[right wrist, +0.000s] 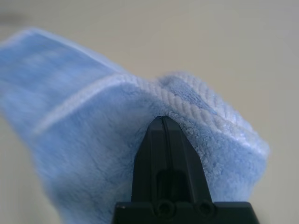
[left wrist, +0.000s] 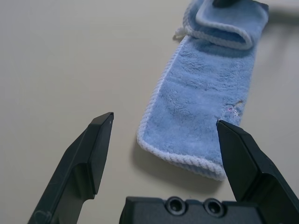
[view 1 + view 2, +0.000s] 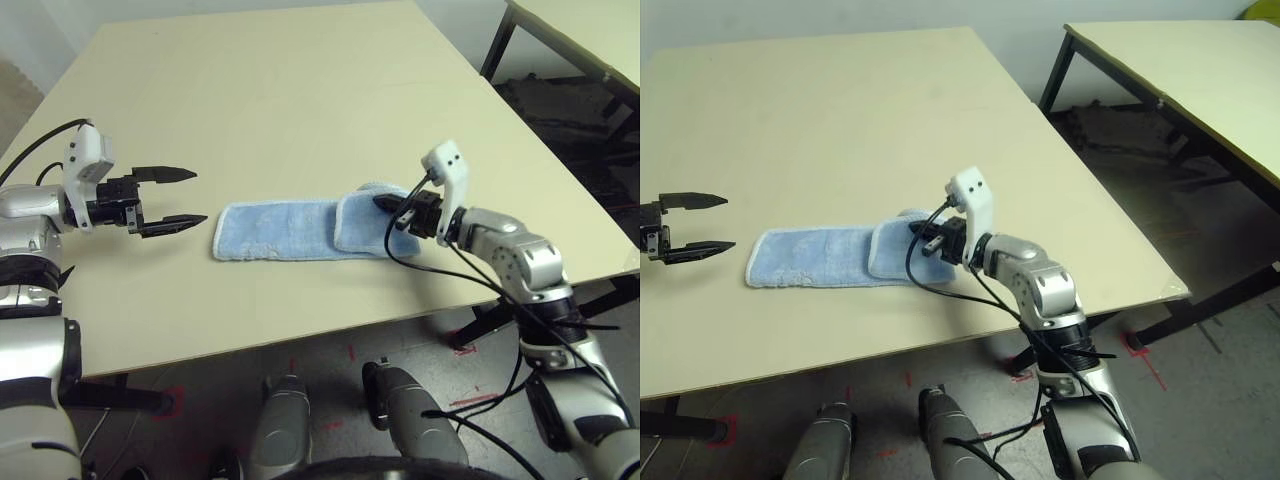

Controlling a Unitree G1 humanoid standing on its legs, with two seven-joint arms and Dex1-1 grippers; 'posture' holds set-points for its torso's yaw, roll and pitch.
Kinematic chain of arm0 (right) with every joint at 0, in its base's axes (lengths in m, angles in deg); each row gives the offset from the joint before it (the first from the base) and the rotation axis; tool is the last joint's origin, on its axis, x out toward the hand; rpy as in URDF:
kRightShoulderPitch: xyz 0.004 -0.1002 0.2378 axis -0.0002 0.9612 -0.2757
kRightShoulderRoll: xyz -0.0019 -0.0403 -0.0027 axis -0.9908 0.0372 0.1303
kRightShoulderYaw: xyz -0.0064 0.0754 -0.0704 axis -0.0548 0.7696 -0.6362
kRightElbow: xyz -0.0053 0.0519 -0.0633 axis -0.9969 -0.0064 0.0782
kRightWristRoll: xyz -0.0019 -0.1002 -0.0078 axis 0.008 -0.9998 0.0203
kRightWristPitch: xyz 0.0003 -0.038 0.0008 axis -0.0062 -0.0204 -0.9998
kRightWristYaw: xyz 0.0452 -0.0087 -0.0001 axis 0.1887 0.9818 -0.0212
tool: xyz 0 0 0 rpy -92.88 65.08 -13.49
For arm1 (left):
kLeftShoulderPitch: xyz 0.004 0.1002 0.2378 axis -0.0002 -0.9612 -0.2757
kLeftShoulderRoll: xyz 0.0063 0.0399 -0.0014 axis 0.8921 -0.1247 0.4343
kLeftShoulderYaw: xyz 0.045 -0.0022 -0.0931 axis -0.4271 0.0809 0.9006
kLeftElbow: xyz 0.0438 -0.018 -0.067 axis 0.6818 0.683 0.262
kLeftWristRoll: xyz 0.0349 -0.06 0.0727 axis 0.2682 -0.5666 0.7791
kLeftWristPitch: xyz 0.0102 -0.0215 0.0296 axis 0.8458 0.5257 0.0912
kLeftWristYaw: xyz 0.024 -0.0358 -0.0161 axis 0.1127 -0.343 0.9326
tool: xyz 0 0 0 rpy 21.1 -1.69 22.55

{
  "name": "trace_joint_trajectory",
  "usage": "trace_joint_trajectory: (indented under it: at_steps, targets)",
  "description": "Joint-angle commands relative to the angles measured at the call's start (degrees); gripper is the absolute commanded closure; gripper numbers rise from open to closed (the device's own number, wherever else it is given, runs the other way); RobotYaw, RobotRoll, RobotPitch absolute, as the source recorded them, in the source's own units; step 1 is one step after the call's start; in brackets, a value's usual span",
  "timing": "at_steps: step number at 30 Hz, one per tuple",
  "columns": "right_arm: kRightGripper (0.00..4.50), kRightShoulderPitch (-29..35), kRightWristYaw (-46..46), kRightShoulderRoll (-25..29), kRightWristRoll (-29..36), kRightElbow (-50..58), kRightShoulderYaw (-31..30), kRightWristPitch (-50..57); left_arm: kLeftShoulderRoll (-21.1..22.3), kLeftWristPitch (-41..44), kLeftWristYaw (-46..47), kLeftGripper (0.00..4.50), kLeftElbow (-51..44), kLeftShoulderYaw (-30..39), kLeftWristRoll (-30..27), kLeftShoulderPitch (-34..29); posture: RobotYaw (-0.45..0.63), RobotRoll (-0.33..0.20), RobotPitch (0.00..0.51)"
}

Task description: Fold the towel and set it aside.

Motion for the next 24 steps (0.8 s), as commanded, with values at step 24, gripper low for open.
trace_joint_trajectory:
  at_steps: [24]
  targets:
    - [4.48,-1.14,0.77,-0.05,9.04,11.25,7.83,6.88,0.27,0.29,-0.43,0.0,0.37,0.22,1.19,-0.29,0.02,0.0,0.152]
